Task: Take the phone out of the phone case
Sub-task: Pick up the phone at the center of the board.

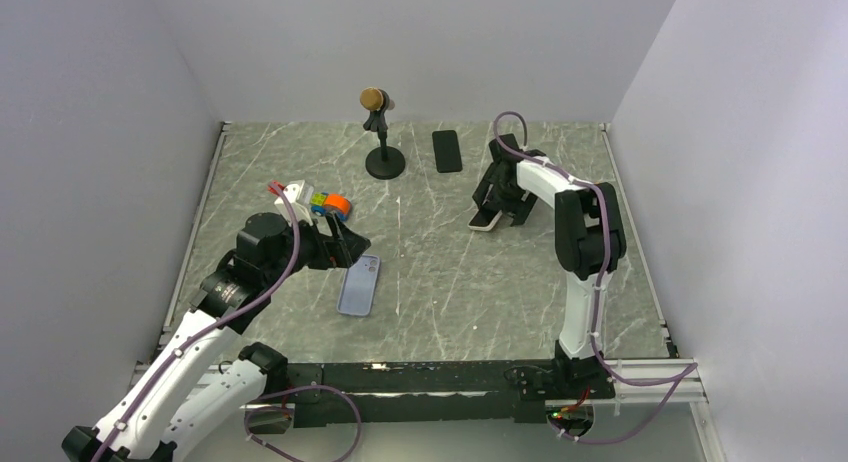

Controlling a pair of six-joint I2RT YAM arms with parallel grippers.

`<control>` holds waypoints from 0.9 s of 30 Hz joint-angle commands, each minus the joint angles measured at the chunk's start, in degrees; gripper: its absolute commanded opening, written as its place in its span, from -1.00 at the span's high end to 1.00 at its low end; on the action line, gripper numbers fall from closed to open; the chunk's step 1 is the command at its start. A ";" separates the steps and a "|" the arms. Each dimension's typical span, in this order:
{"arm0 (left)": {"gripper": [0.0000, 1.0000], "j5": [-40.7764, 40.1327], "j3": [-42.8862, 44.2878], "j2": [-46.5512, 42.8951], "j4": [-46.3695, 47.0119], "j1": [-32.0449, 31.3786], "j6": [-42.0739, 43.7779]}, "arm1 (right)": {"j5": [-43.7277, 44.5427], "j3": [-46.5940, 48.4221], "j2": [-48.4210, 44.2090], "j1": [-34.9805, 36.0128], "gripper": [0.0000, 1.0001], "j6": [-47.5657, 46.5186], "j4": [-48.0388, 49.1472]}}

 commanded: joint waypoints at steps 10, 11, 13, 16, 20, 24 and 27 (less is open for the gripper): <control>-0.99 -0.66 0.64 -1.61 2.57 -0.28 1.13 | -5.46 -5.20 1.03 0.31 -1.00 -2.82 7.30; -0.99 -0.60 0.72 -1.59 2.41 -0.29 1.20 | -5.33 -5.09 0.84 0.23 -1.00 -3.01 7.62; -0.99 -0.55 0.66 -1.70 2.49 -0.24 1.14 | -3.48 -2.97 1.96 0.12 -1.00 -2.92 5.32; -0.99 -0.43 0.42 -1.80 2.68 -0.29 1.10 | -0.06 0.78 4.67 0.18 -1.00 -2.11 -0.25; -0.99 -0.48 0.02 -2.01 2.91 -0.28 0.79 | 0.88 1.87 6.16 0.19 -0.99 -1.24 -2.09; -0.99 -0.34 -0.31 -1.79 3.06 -0.24 0.46 | 2.21 3.44 7.80 0.39 -0.92 -1.97 -3.39; -0.99 -0.51 -0.33 -1.25 2.54 -0.25 0.51 | 3.70 5.67 9.09 1.34 -0.70 -4.69 -4.53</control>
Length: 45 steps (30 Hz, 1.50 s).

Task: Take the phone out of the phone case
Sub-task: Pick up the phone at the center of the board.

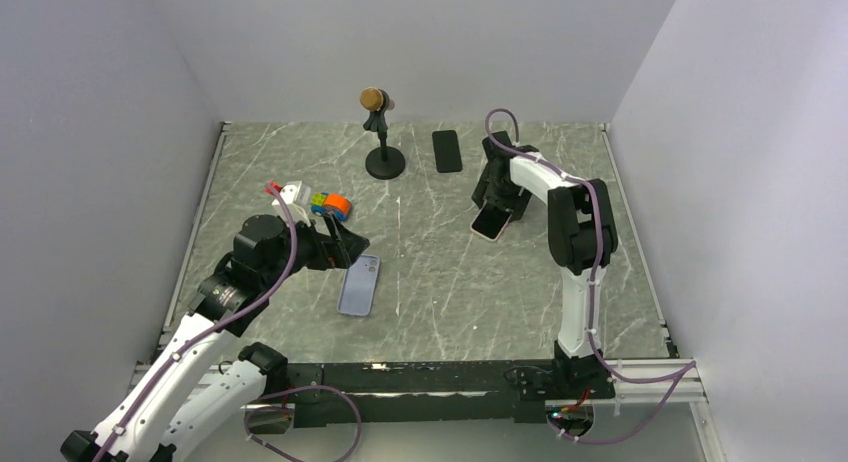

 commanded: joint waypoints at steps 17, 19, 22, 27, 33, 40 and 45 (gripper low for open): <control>-0.99 -8.73 7.62 5.63 -8.05 0.37 4.59 | -2.38 -16.34 -14.08 8.13 1.00 -33.59 20.22; -0.99 0.75 8.14 7.31 -6.52 6.46 2.82 | -6.36 -21.80 -20.77 10.15 1.00 -37.21 25.94; -0.99 20.15 4.02 9.78 2.89 14.77 -4.09 | -12.10 -30.42 -30.34 16.78 1.00 -43.75 35.84; -0.93 34.76 1.23 18.30 14.48 17.07 -11.11 | -16.69 -34.08 -35.85 26.01 1.00 -50.70 36.88; -0.88 28.53 4.45 21.69 10.17 11.33 -3.14 | -20.49 -33.57 -38.30 33.45 1.00 -53.06 34.30; -0.74 18.56 4.78 27.63 5.56 2.28 0.88 | -18.42 -31.18 -40.03 39.33 1.00 -53.65 31.88; -0.71 16.72 1.38 25.81 9.70 1.31 -2.24 | -16.74 -30.27 -42.00 42.10 1.00 -53.63 30.12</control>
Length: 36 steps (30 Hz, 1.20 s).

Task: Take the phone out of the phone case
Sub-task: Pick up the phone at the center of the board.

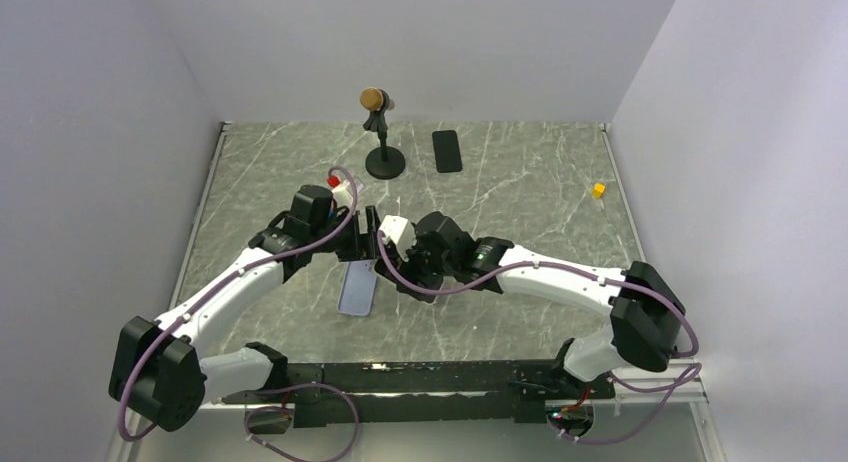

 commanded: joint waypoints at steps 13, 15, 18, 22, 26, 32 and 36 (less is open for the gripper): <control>0.69 8.85 -4.72 -0.57 11.18 -2.45 -3.16 | 4.48 3.27 -6.12 3.54 1.00 -1.76 1.97; 0.86 8.83 -4.86 -1.26 12.41 -2.57 -3.69 | 5.40 2.78 -6.27 3.54 1.00 -1.80 2.13; 1.00 7.00 -5.11 -3.30 13.38 -2.57 -4.42 | 7.52 2.50 -5.95 3.58 0.95 -0.83 1.41; 1.00 1.12 -5.62 -7.14 12.52 -2.60 -6.52 | 11.90 0.48 -6.61 3.58 -0.09 1.73 1.88; 1.00 -7.87 -3.85 -11.40 7.19 -2.50 -7.49 | 15.99 -1.86 -7.97 3.58 -0.99 5.36 2.53; 1.00 -25.22 -7.02 -22.46 8.64 -2.45 -11.04 | 28.78 -3.40 -9.34 2.77 -1.00 21.47 2.73; 1.00 -32.57 -13.59 -30.78 17.98 -2.39 -16.27 | 17.29 1.92 -6.63 -7.28 -0.99 41.98 -4.93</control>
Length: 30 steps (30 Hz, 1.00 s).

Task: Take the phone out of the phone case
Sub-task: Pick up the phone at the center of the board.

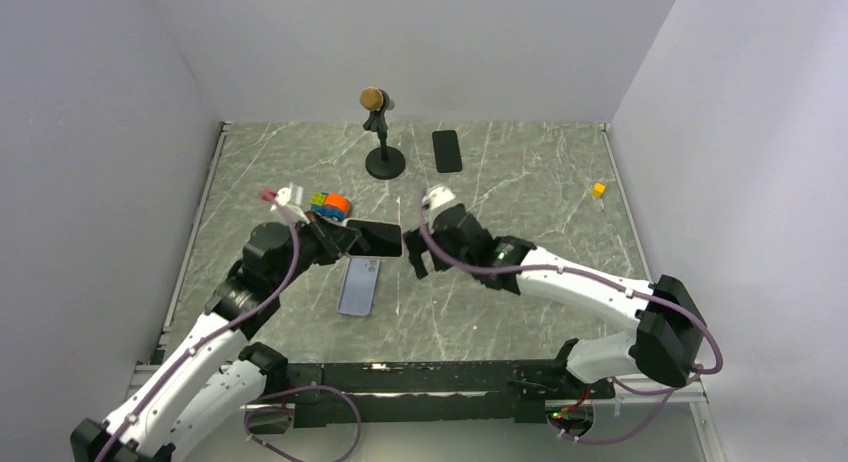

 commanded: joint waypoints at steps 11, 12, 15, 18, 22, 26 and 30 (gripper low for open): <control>1.00 -6.99 -13.72 -11.16 34.83 0.41 -18.34 | -41.30 -16.02 -2.47 -21.37 -0.96 55.63 42.11; 1.00 -6.49 -14.78 -11.01 37.60 0.46 -20.07 | -42.72 -16.52 -1.28 -21.37 -0.95 57.46 46.55; 1.00 -4.87 -18.19 -9.73 45.78 0.43 -25.79 | -44.79 -19.04 1.85 -21.37 -0.83 63.33 62.62; 1.00 -3.28 -20.00 -7.69 50.72 0.51 -29.18 | -45.62 -18.21 4.80 -21.37 -0.70 65.66 68.11; 1.00 -2.09 -20.81 -5.76 55.86 0.43 -30.97 | -46.04 -14.95 7.47 -21.37 -0.44 63.76 65.01; 1.00 -1.84 -21.13 -5.30 56.79 0.49 -31.46 | -45.91 -13.78 8.51 -21.44 0.24 63.37 66.18; 1.00 -3.66 -23.53 -5.13 59.92 0.40 -33.06 | -45.05 -14.81 9.03 -21.27 0.29 65.26 72.13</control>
